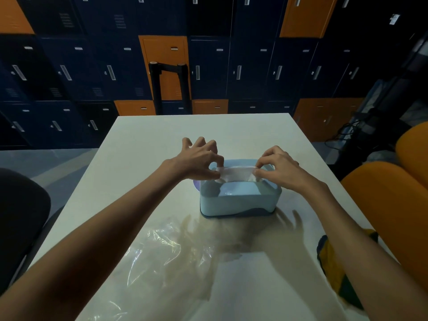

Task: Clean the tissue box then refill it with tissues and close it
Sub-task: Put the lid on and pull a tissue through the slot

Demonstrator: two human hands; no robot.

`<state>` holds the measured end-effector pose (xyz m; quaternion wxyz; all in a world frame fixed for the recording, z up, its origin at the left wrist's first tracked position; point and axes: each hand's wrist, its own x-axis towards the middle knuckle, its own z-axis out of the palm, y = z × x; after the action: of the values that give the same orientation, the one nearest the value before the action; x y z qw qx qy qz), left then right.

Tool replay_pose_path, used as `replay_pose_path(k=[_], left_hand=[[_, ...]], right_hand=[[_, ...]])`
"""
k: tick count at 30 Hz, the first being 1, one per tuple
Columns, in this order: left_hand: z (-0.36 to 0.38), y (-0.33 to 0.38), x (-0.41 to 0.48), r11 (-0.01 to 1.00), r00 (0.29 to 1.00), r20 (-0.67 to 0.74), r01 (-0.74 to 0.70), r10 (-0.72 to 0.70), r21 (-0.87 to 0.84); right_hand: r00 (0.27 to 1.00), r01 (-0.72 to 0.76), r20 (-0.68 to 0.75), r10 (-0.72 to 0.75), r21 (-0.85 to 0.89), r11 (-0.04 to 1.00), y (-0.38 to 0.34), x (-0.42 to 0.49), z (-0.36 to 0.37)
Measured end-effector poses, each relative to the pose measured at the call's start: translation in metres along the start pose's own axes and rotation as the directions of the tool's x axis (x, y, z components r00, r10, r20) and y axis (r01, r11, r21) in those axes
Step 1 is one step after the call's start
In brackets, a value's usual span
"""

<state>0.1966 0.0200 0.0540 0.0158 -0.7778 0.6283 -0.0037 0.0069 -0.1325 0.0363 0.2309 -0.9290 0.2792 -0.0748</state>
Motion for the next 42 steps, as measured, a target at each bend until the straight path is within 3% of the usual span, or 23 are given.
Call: replay_pose_path(k=[5,11,18,22,26,28,33,38,42], left_hand=[[0.001,-0.002,0.002,0.994,0.998,0.006,-0.058,0.057,0.098],[0.003,0.012,0.005,0.993,0.984,-0.144,-0.109,0.101,-0.05],[0.003,0.002,-0.001,0.95,0.989,-0.15,-0.052,0.006,-0.309],[0.003,-0.003,-0.001,0.913,0.997,-0.014,0.068,-0.081,-0.403],[0.001,-0.001,-0.003,0.902,0.971,0.228,0.165,-0.077,-0.398],[0.002,0.003,-0.001,0.911,0.971,0.229,0.15,-0.064,-0.384],[0.0,-0.003,0.0,0.835,0.975,0.178,0.206,-0.131,-0.51],[0.001,-0.006,-0.003,0.854,0.968,0.18,0.238,-0.172,-0.463],[-0.01,0.003,-0.006,0.731,0.988,0.093,0.155,-0.125,-0.665]], right_hand=[[0.966,0.006,0.258,0.017,-0.085,0.996,0.006,0.002,-0.014],[0.989,0.115,0.106,-0.102,-0.129,0.985,-0.007,0.01,-0.008],[0.992,0.108,0.067,-0.106,-0.025,0.994,-0.002,0.004,-0.003],[0.996,0.054,0.075,-0.053,-0.009,0.999,-0.002,0.005,-0.005],[0.972,0.009,0.236,-0.017,0.037,0.999,-0.008,0.008,-0.008],[0.956,0.017,0.292,-0.018,0.004,1.0,-0.014,0.009,-0.009],[0.975,-0.062,0.221,0.03,0.137,0.989,-0.017,0.003,-0.021],[0.981,-0.083,0.187,0.057,0.136,0.987,-0.018,-0.001,-0.016],[0.982,-0.054,0.188,0.025,0.153,0.987,-0.021,0.0,-0.016]])
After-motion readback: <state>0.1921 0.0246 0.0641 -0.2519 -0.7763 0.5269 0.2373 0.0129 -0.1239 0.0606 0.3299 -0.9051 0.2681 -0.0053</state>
